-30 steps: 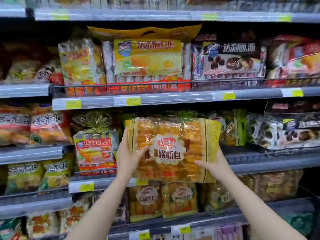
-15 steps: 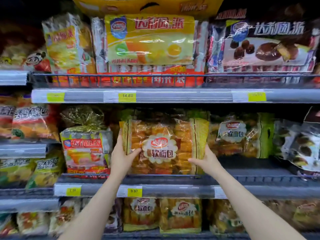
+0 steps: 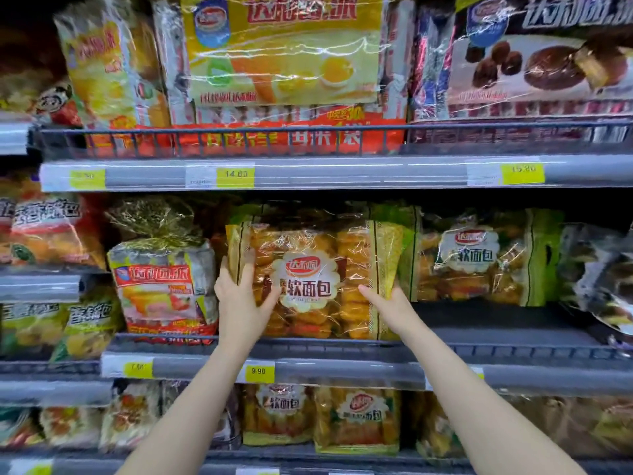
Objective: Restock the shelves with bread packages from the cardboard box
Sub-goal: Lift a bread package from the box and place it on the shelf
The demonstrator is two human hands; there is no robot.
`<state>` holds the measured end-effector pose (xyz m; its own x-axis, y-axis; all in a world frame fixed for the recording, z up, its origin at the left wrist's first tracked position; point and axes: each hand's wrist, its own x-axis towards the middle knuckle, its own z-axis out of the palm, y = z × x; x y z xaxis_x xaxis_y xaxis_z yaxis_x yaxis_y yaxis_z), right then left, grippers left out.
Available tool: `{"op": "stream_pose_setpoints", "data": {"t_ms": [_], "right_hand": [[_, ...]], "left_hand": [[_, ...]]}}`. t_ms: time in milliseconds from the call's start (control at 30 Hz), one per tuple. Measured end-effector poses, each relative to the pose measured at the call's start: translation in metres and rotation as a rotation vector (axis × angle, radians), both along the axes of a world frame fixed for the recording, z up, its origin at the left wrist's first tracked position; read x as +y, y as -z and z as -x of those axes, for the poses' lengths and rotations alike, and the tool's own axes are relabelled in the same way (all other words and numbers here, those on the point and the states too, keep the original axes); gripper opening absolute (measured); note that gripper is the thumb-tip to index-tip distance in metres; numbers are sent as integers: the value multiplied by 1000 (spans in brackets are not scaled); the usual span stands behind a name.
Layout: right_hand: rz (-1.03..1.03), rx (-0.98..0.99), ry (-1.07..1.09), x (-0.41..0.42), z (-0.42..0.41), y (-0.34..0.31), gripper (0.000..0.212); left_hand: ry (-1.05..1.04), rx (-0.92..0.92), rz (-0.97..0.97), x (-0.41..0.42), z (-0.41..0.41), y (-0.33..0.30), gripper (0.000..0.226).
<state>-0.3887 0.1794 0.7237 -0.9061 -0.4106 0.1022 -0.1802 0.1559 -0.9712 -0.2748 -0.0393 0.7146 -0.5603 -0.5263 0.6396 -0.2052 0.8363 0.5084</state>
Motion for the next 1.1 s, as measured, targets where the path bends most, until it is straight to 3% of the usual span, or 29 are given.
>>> {"op": "stream_pose_setpoints", "data": {"t_ms": [233, 367, 500, 633, 767, 967, 1100], "right_hand": [[-50, 13, -43, -5, 3, -3, 72], [-114, 96, 10, 14, -7, -9, 95], [-121, 315, 98, 41, -32, -5, 81], [-141, 362, 115, 57, -69, 24, 64], [-237, 248, 90, 57, -116, 83, 55], [-343, -144, 173, 50, -205, 225, 38], [-390, -418, 239, 42, -257, 304, 36]], "left_hand": [[8, -40, -39, -9, -5, -2, 76], [-37, -17, 6, 2, -21, -2, 73], [105, 104, 123, 21, -55, 17, 54], [324, -24, -52, 42, -91, 66, 44], [471, -287, -155, 33, -109, 140, 37], [602, -608, -429, -10, -145, 255, 24], [600, -729, -620, -27, -174, 330, 30]]}}
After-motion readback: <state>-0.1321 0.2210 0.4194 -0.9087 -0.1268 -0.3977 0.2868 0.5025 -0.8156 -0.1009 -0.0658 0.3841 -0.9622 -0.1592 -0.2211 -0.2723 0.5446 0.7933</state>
